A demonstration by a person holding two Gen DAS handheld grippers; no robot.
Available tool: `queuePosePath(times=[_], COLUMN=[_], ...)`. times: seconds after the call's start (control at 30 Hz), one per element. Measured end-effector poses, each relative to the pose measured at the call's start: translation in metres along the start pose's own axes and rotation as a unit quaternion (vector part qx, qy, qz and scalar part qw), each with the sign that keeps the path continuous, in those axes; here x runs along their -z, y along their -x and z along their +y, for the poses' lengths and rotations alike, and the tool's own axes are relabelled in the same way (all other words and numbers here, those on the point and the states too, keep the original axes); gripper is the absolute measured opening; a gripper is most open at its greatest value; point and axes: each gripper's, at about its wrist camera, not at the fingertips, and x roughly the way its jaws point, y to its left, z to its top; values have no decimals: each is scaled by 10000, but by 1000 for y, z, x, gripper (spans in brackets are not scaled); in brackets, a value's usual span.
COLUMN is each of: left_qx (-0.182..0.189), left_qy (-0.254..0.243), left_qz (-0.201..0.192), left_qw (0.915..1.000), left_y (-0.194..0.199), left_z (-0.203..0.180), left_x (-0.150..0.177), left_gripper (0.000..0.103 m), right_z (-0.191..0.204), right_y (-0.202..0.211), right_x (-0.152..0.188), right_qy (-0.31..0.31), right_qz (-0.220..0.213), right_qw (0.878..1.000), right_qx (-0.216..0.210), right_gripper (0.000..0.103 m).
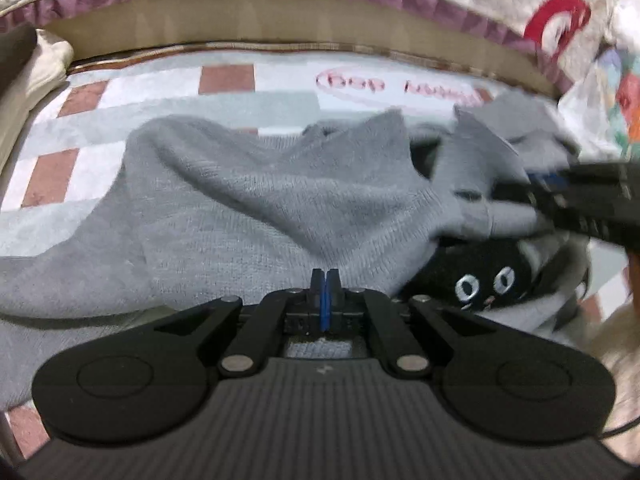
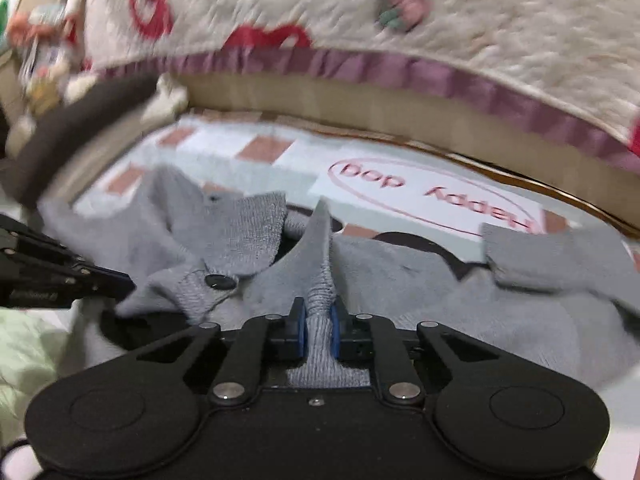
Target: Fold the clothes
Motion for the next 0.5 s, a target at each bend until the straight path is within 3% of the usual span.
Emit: queuePosePath(times=[0.03, 0.13, 0.17, 0.23, 0.27, 0.37, 0.5], left_qx=[88, 226, 259, 272, 286, 396, 554], left_qy=[43, -46, -110, -195, -190, -118, -126], left_qz=[-90, -518, -663, -801, -813, -623, -359], left_qw=[9999, 9984, 9974, 9962, 9961, 9972, 9977], left_y=[7, 23, 27, 26, 22, -2, -28], left_z=[0, -7, -9, -16, -20, -33, -48], left_x=[-5, -25, -32, -44, -48, -56, -58], left_gripper=[0, 5, 12, 36, 54, 56, 56], right_z=[3, 16, 21, 32, 38, 54, 72], right_y=[11, 32, 37, 35, 34, 26, 35], right_x=[4, 14, 18, 25, 28, 31, 41], right_qy=[-65, 51, 157, 480, 644, 1144, 1662], right_qz=[-100, -196, -192, -19, 67, 232, 137], right_qw=[9999, 9998, 9997, 9988, 9979, 9928, 9845], right_qx=[-2, 35, 35, 60, 78, 280, 550], right_gripper=[15, 8, 8, 8, 8, 8, 8])
